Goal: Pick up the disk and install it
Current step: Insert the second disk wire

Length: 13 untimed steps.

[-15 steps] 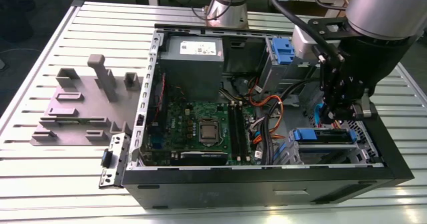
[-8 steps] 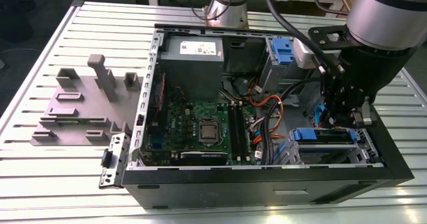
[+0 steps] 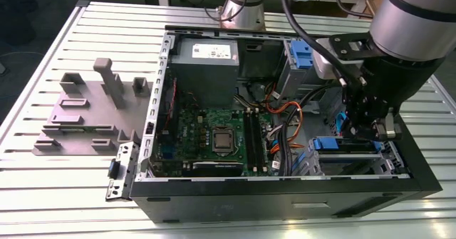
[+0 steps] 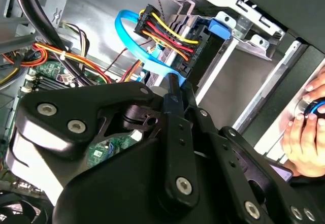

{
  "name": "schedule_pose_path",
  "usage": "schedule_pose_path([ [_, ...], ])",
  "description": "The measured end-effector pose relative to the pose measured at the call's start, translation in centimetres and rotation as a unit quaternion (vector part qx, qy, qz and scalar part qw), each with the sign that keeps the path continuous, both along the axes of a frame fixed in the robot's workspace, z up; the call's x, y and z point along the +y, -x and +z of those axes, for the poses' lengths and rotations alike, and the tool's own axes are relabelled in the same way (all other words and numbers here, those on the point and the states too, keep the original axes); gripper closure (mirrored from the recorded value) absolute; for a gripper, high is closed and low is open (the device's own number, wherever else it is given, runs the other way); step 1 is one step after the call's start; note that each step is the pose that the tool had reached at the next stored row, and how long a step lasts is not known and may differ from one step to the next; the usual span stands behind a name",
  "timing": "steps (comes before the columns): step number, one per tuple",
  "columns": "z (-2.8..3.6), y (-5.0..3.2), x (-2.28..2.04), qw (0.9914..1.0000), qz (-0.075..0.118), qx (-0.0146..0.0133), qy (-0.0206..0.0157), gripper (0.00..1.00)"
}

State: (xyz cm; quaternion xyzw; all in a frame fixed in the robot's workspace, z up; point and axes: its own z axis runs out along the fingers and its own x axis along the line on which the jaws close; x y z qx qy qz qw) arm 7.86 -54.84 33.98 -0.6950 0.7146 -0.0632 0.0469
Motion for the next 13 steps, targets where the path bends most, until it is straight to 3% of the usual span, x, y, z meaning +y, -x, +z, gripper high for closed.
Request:
schedule_pose_path([
  [3, -0.12, 0.03, -0.03, 1.00000, 0.000, -0.0025, -0.0015, 0.84],
  [6, -0.27, 0.07, -0.25, 0.99997, 0.000, -0.0048, -0.0061, 0.84],
  [10, -0.43, 0.10, -0.57, 0.99983, 0.000, -0.0075, -0.0167, 0.84],
  [13, -0.46, 0.14, -0.85, 0.99958, 0.000, -0.0091, -0.0275, 0.84],
])
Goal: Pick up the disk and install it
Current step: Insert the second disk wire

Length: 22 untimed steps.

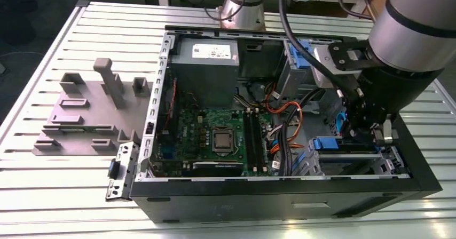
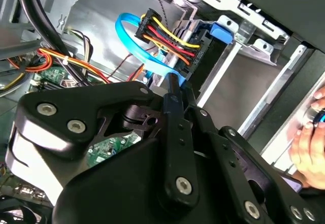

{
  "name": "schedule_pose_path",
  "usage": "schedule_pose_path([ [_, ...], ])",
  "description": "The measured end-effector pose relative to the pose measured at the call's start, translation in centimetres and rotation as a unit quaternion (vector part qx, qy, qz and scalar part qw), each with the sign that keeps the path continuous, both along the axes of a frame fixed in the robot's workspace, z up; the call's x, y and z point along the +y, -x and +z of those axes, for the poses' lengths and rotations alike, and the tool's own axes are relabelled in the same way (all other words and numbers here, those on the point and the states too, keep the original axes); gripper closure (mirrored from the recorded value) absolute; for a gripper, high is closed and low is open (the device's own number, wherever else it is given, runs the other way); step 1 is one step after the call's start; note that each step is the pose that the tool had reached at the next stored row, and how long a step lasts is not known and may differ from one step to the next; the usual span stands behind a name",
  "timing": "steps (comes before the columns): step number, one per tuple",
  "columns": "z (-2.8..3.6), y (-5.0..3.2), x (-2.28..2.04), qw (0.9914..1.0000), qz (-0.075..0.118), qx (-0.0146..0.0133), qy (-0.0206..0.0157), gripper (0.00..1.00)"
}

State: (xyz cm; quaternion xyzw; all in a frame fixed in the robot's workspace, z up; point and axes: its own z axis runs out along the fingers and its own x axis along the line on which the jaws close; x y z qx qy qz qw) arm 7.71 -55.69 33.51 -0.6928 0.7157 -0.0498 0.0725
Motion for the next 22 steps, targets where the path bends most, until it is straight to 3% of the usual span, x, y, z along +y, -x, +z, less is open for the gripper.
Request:
schedule_pose_path([
  [2, -0.01, 0.03, -0.16, 0.99999, 0.000, -0.0004, -0.0045, 0.84],
  [7, -0.06, 0.04, -0.65, 0.99998, 0.000, -0.0004, -0.0068, 0.84],
  [22, -0.45, 0.04, -0.97, 0.99997, 0.000, -0.0017, -0.0073, 0.84],
])
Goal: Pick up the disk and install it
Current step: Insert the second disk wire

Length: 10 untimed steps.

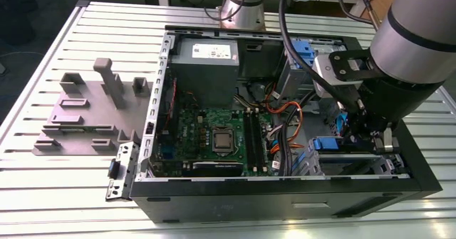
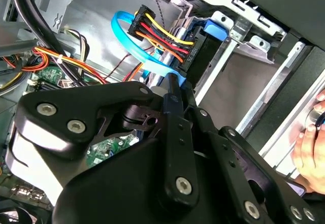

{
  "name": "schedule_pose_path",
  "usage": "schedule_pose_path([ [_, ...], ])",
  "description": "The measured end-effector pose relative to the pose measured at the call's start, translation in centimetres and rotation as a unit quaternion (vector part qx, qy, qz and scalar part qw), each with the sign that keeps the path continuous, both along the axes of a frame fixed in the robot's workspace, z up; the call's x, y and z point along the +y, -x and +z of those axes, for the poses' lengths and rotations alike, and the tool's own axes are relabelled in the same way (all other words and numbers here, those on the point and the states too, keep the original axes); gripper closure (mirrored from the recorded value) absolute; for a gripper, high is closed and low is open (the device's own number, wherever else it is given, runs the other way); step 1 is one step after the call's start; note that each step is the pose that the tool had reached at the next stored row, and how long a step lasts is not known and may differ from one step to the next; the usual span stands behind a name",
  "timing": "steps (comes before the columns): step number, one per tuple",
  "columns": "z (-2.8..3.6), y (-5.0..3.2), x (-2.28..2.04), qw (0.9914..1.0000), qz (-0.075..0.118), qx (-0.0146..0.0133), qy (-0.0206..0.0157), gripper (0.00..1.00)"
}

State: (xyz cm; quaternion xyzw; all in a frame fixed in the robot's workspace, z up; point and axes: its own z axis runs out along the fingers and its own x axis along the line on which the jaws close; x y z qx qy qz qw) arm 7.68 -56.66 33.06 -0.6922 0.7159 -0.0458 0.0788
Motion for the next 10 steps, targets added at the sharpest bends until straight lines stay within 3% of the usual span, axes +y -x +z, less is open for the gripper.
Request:
schedule_pose_path([
  [10, -0.02, 0.00, -0.04, 1.00000, 0.000, -0.0001, -0.0013, 0.84],
])
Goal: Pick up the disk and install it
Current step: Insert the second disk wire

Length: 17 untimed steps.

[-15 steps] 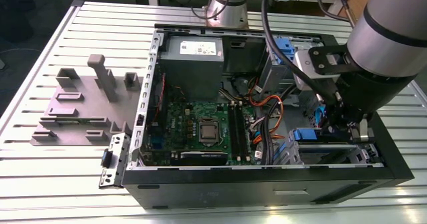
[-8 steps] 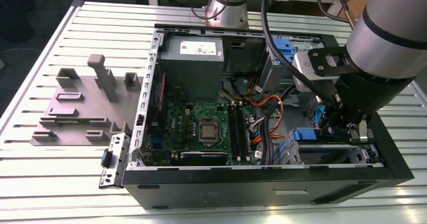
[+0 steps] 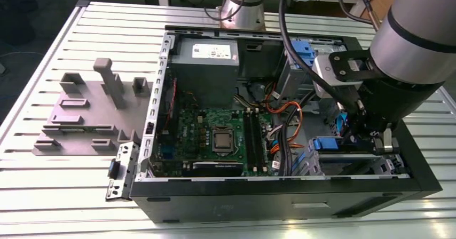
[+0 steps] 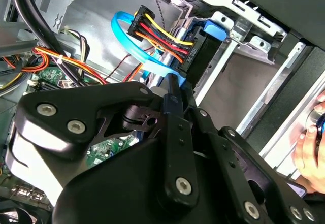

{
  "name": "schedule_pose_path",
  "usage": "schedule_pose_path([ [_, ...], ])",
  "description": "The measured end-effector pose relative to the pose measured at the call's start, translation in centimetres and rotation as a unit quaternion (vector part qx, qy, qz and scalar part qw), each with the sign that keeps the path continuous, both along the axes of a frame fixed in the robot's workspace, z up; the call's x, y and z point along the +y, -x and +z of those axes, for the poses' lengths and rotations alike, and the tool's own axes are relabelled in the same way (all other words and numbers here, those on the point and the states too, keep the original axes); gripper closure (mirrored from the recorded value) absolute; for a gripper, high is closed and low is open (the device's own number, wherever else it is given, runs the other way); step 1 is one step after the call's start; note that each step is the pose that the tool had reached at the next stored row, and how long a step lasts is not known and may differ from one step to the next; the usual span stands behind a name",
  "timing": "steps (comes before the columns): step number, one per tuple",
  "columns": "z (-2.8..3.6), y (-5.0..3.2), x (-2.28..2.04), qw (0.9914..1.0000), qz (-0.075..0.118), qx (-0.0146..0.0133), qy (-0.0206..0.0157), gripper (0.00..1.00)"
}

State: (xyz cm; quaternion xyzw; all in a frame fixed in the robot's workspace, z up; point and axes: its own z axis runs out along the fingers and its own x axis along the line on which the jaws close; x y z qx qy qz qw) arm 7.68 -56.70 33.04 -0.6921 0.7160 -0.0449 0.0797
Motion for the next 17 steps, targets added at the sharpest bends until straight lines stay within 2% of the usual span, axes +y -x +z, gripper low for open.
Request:
schedule_pose_path([
  [7, 0.26, 0.00, 0.00, 1.00000, 0.000, 0.0000, -0.0003, 0.84],
  [9, 0.28, 0.00, 0.00, 1.00000, 0.000, 0.0000, -0.0015, 0.84],
  [13, 0.28, 0.00, -0.31, 0.99994, 0.000, 0.0000, -0.0113, 0.84],
  [17, 0.16, 0.00, -0.47, 0.99987, 0.000, 0.0000, -0.0159, 0.84],
])
